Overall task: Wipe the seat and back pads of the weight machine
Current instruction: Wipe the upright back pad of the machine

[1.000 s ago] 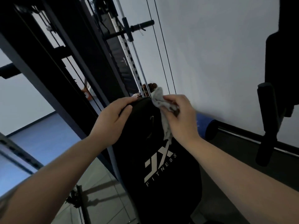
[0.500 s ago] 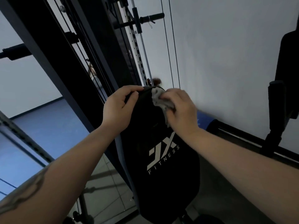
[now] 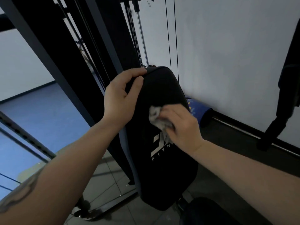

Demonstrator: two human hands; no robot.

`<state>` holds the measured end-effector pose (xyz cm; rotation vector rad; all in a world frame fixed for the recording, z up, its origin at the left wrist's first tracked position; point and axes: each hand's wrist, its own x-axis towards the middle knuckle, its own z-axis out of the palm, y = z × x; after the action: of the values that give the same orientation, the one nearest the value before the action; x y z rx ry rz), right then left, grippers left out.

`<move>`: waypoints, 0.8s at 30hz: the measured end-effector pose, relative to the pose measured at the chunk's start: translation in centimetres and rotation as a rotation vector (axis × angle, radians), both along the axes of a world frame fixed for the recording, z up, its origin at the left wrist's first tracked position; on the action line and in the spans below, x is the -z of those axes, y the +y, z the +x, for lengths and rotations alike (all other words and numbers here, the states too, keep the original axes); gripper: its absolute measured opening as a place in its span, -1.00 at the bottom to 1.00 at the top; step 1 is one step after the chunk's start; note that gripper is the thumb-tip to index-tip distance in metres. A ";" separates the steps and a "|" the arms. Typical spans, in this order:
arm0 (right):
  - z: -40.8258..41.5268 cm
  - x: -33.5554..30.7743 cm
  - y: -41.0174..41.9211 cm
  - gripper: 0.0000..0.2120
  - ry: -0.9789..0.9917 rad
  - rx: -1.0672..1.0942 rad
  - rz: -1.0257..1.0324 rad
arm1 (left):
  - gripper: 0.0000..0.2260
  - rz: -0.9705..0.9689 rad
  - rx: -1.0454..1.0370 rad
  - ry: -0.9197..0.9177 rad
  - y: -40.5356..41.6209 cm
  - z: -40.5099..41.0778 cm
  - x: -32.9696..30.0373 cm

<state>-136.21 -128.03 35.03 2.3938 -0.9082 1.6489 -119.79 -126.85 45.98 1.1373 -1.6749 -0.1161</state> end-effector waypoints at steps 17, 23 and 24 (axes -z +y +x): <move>-0.6 -3.4 -0.6 -0.76 -0.045 0.016 -0.061 | -0.72 0.004 0.029 -0.076 0.7 0.8 1.0; 0.8 -3.5 -0.5 -0.76 -0.035 0.016 -0.049 | -0.69 0.068 -0.043 -0.107 1.3 0.1 0.4; 0.3 -3.3 -0.5 -0.77 0.023 -0.018 -0.059 | -0.69 0.091 -0.054 -0.109 1.4 -0.1 0.3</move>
<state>-135.90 -128.54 38.33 2.3842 -0.8243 1.6269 -119.86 -125.41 45.66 1.2758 -1.7476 -0.0986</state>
